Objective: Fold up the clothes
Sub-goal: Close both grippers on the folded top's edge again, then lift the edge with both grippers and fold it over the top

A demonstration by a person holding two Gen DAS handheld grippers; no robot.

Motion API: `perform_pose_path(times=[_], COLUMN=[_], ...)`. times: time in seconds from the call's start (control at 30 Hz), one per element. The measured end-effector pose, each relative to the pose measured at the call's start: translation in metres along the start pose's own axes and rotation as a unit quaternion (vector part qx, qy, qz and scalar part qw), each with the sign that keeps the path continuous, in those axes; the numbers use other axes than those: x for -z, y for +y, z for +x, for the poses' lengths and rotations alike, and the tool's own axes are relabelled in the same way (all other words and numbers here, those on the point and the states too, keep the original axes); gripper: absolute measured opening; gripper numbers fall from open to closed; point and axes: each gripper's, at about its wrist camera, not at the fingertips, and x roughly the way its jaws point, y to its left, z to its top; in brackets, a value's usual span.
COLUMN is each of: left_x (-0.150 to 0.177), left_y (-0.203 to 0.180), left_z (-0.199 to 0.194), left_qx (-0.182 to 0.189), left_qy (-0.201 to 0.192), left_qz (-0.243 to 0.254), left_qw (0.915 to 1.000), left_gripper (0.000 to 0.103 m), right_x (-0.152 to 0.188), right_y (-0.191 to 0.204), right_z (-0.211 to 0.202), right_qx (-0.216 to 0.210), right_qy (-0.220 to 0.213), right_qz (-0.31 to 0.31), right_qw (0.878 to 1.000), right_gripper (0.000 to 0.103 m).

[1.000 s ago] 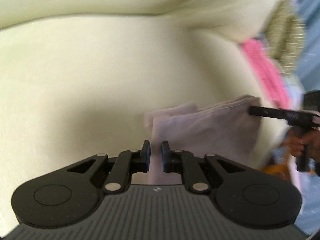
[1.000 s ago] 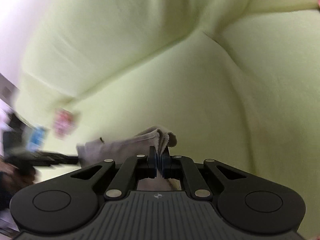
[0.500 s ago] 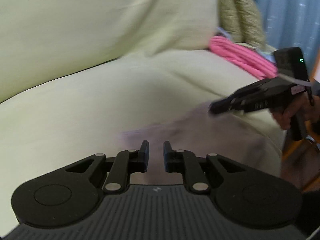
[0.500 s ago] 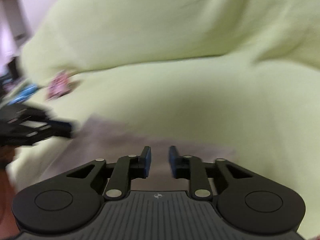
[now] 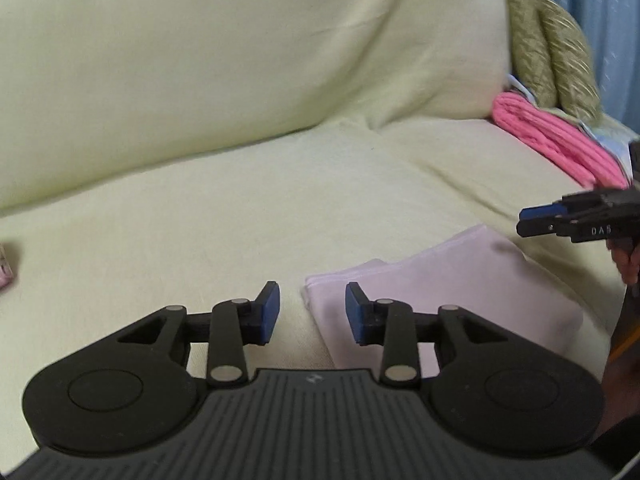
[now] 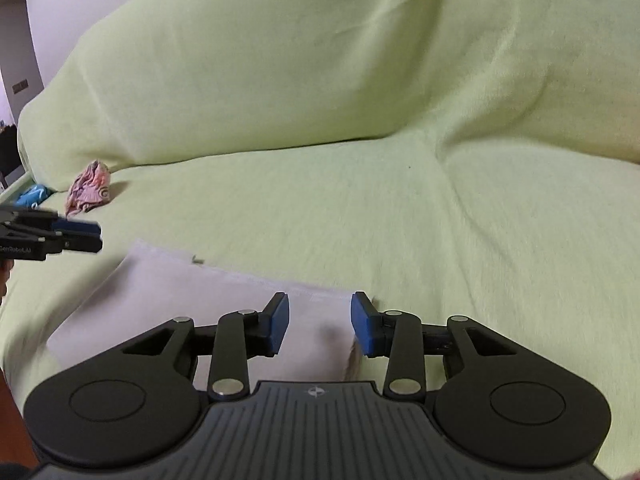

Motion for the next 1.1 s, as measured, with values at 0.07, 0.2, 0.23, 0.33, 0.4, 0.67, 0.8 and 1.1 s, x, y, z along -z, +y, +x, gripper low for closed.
perform_pose_path(times=[0.07, 0.2, 0.23, 0.33, 0.4, 0.67, 0.8, 1.1], left_x=[0.001, 0.001, 0.0, 0.0, 0.0, 0.001, 0.001, 0.007], left_y=[0.01, 0.017, 0.017, 0.014, 0.012, 0.002, 0.003, -0.001], left_z=[0.013, 0.032, 0.036, 0.043, 0.049, 0.042, 0.041, 0.063], left_qx=[0.016, 0.029, 0.03, 0.029, 0.031, 0.018, 0.016, -0.019], left_qy=[0.014, 0.017, 0.02, 0.025, 0.027, -0.007, -0.017, -0.006], left_qz=[-0.035, -0.051, -0.049, -0.034, -0.033, 0.004, 0.001, 0.032], left_qw=[0.9991, 0.9981, 0.9982, 0.9987, 0.9986, 0.9998, 0.9997, 0.9993], left_gripper=[0.031, 0.031, 0.031, 0.03, 0.03, 0.005, 0.005, 0.008], right_x=[0.005, 0.015, 0.017, 0.014, 0.015, 0.02, 0.017, 0.023], right_y=[-0.005, -0.017, -0.018, -0.019, -0.02, -0.016, -0.016, -0.009], right_z=[0.007, 0.019, 0.021, 0.027, 0.037, 0.03, 0.023, 0.053], right_qx=[-0.014, -0.034, -0.038, -0.048, -0.056, -0.054, -0.043, -0.001], right_qy=[0.0, 0.005, 0.007, 0.013, 0.019, -0.02, -0.041, -0.005], right_qz=[0.02, 0.028, 0.027, 0.022, 0.021, -0.003, -0.004, -0.024], right_qw=[1.0, 0.999, 0.999, 0.999, 0.998, 0.998, 0.998, 1.0], right_gripper=[0.038, 0.038, 0.038, 0.037, 0.025, 0.006, 0.004, 0.004])
